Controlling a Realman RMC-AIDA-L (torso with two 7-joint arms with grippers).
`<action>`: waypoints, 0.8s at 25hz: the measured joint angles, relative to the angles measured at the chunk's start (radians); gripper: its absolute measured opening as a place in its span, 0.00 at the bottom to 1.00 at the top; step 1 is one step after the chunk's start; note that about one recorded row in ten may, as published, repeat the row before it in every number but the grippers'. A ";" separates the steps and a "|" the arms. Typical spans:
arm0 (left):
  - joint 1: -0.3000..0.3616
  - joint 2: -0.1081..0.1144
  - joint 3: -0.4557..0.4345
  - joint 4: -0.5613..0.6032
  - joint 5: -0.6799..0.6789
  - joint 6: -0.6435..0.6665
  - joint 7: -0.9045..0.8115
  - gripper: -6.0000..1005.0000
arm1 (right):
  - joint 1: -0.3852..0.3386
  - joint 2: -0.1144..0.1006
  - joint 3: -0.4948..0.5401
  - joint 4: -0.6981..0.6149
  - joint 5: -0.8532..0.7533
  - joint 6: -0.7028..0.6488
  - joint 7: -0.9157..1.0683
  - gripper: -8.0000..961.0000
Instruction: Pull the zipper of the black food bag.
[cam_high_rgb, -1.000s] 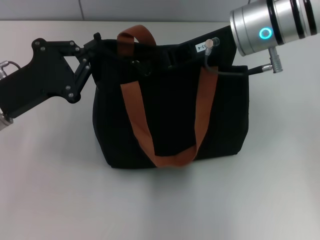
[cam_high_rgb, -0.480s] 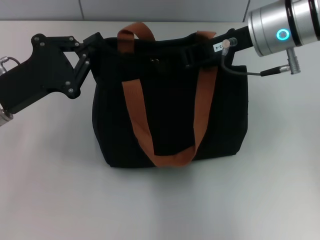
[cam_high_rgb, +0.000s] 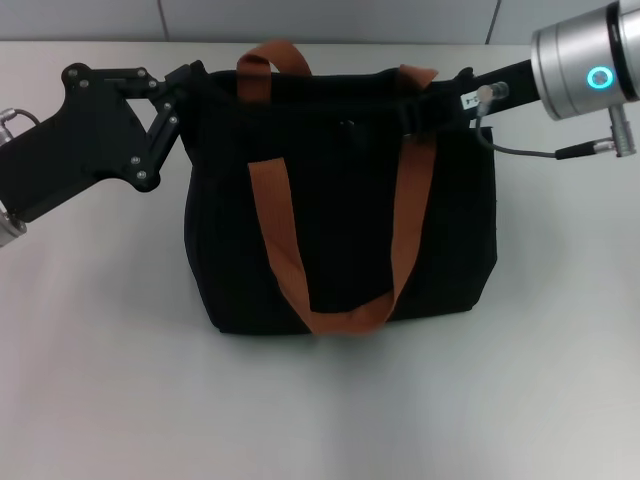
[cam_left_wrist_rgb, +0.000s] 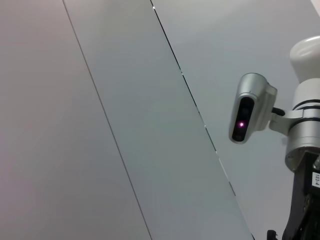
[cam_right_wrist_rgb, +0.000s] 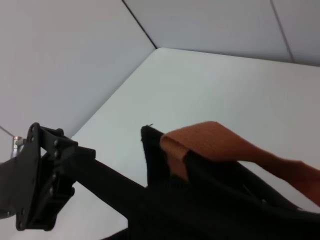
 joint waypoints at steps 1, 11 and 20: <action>0.000 0.000 0.000 0.000 0.000 0.000 0.000 0.03 | -0.006 0.000 0.000 -0.007 -0.001 -0.002 0.002 0.01; -0.003 0.001 -0.008 0.000 -0.001 -0.004 -0.007 0.03 | -0.073 0.000 0.022 -0.091 -0.031 -0.014 0.023 0.02; -0.004 0.002 -0.009 0.000 -0.001 -0.004 -0.009 0.03 | -0.126 0.001 0.078 -0.143 -0.042 -0.037 0.025 0.02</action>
